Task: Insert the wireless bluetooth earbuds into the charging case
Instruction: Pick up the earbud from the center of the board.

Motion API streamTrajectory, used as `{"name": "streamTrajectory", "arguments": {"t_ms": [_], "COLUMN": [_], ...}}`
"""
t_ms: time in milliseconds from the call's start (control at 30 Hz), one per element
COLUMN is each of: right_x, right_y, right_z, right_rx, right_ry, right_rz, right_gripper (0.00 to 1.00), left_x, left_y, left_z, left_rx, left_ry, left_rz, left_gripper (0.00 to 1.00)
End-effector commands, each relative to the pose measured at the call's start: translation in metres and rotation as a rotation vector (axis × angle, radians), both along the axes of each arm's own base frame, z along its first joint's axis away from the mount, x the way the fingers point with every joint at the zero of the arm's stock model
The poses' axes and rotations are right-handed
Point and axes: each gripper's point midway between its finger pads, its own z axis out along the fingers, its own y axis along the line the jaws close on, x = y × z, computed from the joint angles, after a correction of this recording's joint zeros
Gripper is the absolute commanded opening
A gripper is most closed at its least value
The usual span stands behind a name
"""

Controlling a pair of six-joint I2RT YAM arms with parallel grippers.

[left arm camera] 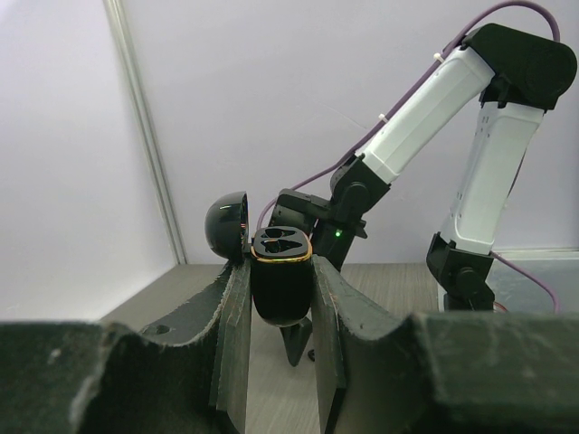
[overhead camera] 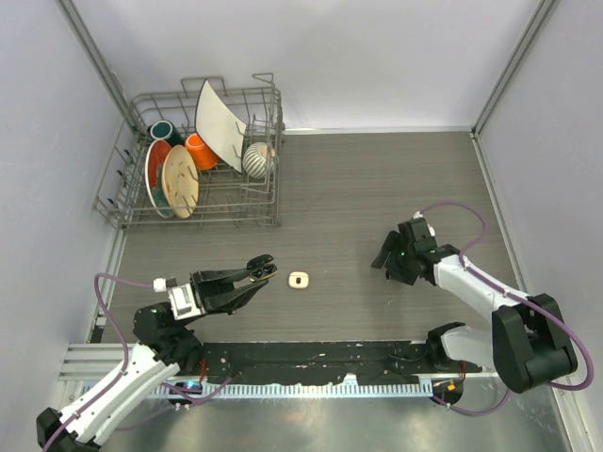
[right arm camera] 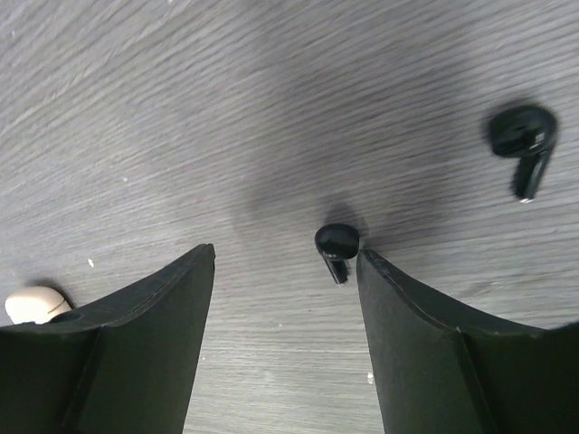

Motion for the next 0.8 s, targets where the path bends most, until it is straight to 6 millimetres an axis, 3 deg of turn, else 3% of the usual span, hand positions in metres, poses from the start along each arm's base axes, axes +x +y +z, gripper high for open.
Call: {"name": "streamTrajectory", "arguments": {"t_ms": [0,300,767], "right_x": [-0.026,-0.018,-0.004], "right_y": [0.001,-0.01,-0.016], "right_z": [-0.017,-0.015,-0.01], "right_rx": [-0.046,-0.126,-0.154], "right_ry": [0.075,0.061,0.056], "right_rz": [-0.036,-0.048,-0.15], "right_gripper": [0.7,0.7,0.57], "left_x": [0.0,0.001,0.002], "left_y": [0.003,0.003,0.004], "left_z": [0.007,0.006,0.007], "left_rx": [-0.024,-0.026,-0.025], "left_ry": [-0.026,-0.022,-0.018], "left_rz": [0.018,0.019,0.029], "left_gripper": [0.0,0.0,0.0]}}
